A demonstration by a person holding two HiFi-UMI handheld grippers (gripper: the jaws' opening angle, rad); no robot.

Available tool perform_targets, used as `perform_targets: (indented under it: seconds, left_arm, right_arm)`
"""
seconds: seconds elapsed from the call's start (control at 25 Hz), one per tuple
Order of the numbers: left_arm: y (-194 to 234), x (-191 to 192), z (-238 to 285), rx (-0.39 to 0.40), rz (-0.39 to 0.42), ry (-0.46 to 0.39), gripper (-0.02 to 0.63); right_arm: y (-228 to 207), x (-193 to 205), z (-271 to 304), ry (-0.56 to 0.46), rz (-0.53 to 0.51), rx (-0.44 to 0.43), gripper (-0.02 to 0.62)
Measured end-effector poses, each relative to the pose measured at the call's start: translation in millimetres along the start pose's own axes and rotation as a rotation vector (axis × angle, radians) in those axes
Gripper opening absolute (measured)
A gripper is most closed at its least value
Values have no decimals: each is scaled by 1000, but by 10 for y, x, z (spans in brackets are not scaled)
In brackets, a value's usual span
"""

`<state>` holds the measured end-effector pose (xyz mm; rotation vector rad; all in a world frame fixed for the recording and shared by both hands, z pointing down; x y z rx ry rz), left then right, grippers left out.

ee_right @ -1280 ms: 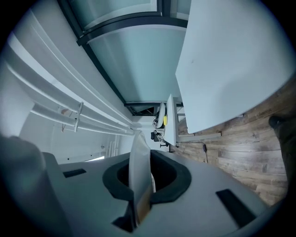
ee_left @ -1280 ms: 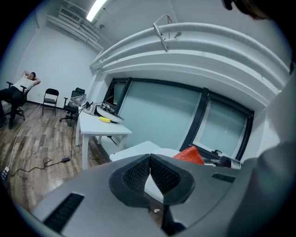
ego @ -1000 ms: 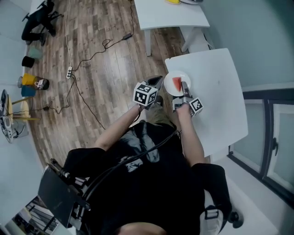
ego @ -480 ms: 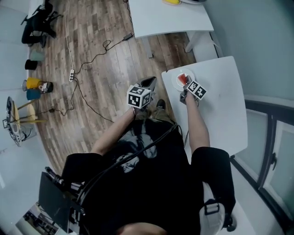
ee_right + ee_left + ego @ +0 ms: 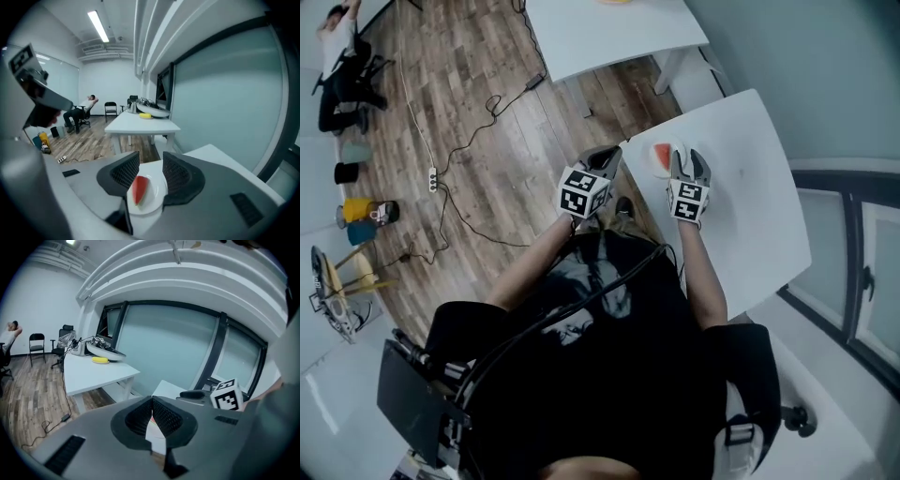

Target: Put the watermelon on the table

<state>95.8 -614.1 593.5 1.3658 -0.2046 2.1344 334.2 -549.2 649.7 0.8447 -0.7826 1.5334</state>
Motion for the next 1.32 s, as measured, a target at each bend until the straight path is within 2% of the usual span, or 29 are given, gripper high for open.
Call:
perform_targets:
  seconds: [0.16,0.28,0.4,0.56,0.8,1.32]
  left_arm:
    - [-175,-117,-117,-1,78,-42,6]
    - [-295,-203,-155,25,131,-64,6]
    - [-347,-240,-190,53,154,-77,6]
    - [-343,-282,-226,58,122,-89,6]
    - [-393,-200,-200,77,131,-62,6]
    - [-405,-254,-171,73,162,-55,6]
  right_arm:
    - [269,-316,-749,-132,5,-26,74]
    - [331,-370,-1042,-155,35,-4,12]
    - [369,-322,-1144,-145,62,-3,12]
    - [363,-327,-1168,-146,51,-4,12]
    - [338,-323,-1151,-150,78,-10,12]
    - [366,-376,-1065,-149,81,-54,12]
Point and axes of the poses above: the fingertips, and each gripper's own axes: z forward along the fingers, y to its left, x out of its underside, the point moved 9 cm from there along -z, backward along the fingers, and after that the axes turned 8 degrees about z, right-handed, at the moved point
